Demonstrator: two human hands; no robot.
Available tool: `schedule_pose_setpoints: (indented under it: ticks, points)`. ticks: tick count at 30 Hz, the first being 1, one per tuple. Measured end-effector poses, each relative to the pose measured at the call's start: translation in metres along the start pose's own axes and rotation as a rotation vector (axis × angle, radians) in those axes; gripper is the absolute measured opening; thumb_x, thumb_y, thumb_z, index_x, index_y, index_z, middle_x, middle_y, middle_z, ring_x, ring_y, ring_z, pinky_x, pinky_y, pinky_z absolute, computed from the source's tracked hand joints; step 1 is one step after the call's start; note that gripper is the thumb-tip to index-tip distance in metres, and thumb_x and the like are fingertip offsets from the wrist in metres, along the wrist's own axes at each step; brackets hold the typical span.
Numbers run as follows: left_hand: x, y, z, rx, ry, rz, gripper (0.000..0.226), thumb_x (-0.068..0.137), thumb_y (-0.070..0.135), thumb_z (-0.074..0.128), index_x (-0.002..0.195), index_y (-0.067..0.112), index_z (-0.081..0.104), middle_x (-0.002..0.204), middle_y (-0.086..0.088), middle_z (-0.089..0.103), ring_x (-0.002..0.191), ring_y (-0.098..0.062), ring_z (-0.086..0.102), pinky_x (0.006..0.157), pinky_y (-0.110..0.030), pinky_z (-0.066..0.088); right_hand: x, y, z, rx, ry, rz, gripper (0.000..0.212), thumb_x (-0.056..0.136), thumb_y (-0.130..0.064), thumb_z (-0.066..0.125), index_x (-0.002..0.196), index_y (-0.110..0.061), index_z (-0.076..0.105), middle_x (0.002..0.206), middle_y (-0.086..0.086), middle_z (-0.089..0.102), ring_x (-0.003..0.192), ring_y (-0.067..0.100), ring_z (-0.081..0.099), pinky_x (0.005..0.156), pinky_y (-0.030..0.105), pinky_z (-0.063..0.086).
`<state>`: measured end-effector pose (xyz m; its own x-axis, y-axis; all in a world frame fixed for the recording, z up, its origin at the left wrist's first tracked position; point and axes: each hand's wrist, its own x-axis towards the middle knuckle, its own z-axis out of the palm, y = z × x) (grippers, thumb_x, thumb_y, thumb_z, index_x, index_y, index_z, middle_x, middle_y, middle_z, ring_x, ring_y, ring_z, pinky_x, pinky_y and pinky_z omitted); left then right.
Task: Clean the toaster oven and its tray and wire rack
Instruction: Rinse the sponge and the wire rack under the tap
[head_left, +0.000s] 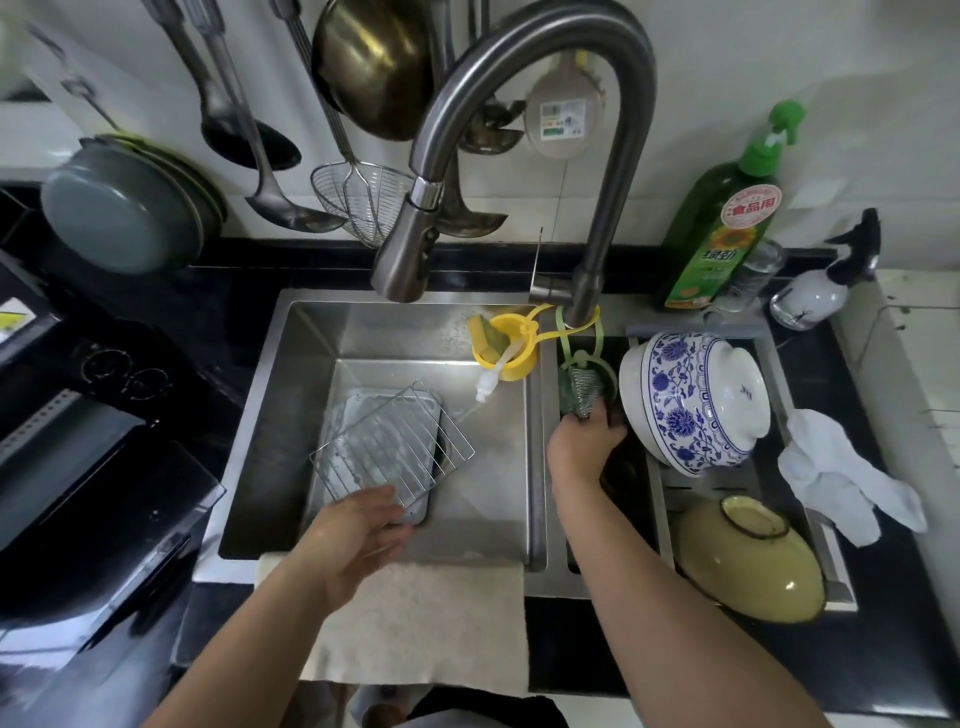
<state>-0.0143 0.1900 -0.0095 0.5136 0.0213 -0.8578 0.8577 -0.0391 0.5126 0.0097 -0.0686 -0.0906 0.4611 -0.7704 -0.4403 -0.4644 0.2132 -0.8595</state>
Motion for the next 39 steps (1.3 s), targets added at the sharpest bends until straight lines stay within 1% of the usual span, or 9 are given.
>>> schedule_pose_setpoints:
  ticks: [6,12,17,24,27,30,33,36,39]
  points:
    - [-0.005,-0.004,-0.006,0.003,0.023,-0.006,0.027,0.110,0.010,0.045,0.130,0.007,0.064,0.133,-0.020,0.067,0.120,-0.042,0.066,0.110,-0.053,0.049,-0.007,0.002,-0.003,-0.349,-0.093,-0.206,0.053,0.105,-0.031,0.044,0.151,-0.005,0.040,0.165,0.010,0.010,0.149,0.034,0.016,0.121,0.045,0.026]
    - [-0.008,-0.004,-0.003,-0.028,0.018,-0.029,0.028,0.109,0.012,0.048,0.132,0.007,0.063,0.131,-0.020,0.067,0.119,-0.042,0.066,0.106,-0.050,0.050,0.014,-0.017,0.004,-0.604,-0.127,0.041,0.062,0.107,-0.047,0.024,0.142,-0.003,0.050,0.160,0.019,0.022,0.141,0.045,0.021,0.116,0.050,0.022]
    - [-0.008,-0.003,-0.006,-0.047,0.012,-0.034,0.024,0.109,0.014,0.050,0.126,0.008,0.066,0.127,-0.020,0.070,0.115,-0.041,0.068,0.104,-0.049,0.052,0.017,-0.017,0.011,-0.846,-0.178,-0.336,0.070,0.105,-0.052,0.013,0.139,-0.009,0.056,0.162,0.010,0.025,0.145,0.039,0.020,0.116,0.053,0.025]
    - [0.002,-0.005,-0.017,-0.045,0.010,-0.033,0.025,0.108,0.014,0.050,0.125,0.009,0.067,0.124,-0.019,0.073,0.115,-0.041,0.070,0.101,-0.049,0.053,0.051,-0.029,0.020,-0.819,-0.432,-0.035,0.087,0.102,-0.062,0.005,0.112,-0.001,0.066,0.107,0.016,0.063,0.121,0.032,0.055,0.089,0.039,0.033]
    - [0.006,-0.003,-0.021,-0.050,0.019,-0.024,0.025,0.107,0.014,0.051,0.127,0.008,0.066,0.124,-0.019,0.072,0.114,-0.040,0.070,0.097,-0.047,0.055,0.048,-0.032,0.018,-0.729,-0.357,-0.136,0.076,0.104,-0.057,0.010,0.084,-0.008,0.064,0.088,0.012,0.065,0.102,0.032,0.063,0.082,0.038,0.043]
    - [0.003,-0.002,-0.018,-0.061,0.015,-0.015,0.025,0.108,0.013,0.050,0.127,0.006,0.065,0.125,-0.020,0.071,0.114,-0.040,0.069,0.104,-0.050,0.053,0.012,-0.028,0.004,-0.569,-0.284,-0.362,0.053,0.109,-0.039,0.023,0.080,-0.009,0.056,0.087,0.014,0.060,0.094,0.030,0.059,0.097,0.051,0.046]
    - [-0.005,-0.002,-0.001,-0.052,-0.011,0.023,0.027,0.109,0.009,0.046,0.128,0.005,0.064,0.124,-0.019,0.071,0.116,-0.040,0.068,0.100,-0.047,0.054,-0.042,-0.013,-0.021,-0.502,-0.297,-0.455,0.024,0.104,-0.019,0.044,0.101,-0.007,0.065,0.105,0.012,0.062,0.106,0.026,0.055,0.106,0.047,0.042]
    - [-0.016,-0.002,0.033,0.053,-0.057,0.146,0.021,0.105,0.008,0.055,0.119,0.010,0.071,0.108,-0.007,0.073,0.101,-0.027,0.067,0.081,-0.031,0.050,-0.084,0.000,-0.057,-0.557,-0.319,-0.422,0.033,0.097,-0.013,0.056,0.129,-0.011,0.063,0.131,0.006,0.060,0.125,0.021,0.049,0.107,0.030,0.039]
    - [-0.023,-0.005,0.068,0.257,-0.053,0.265,0.020,0.101,0.012,0.062,0.111,0.023,0.077,0.120,0.003,0.072,0.095,-0.007,0.061,0.073,-0.021,0.046,-0.089,-0.002,-0.100,-0.624,-0.274,-0.484,0.031,0.096,-0.011,0.055,0.126,-0.013,0.065,0.126,0.002,0.060,0.118,0.017,0.052,0.100,0.020,0.037]
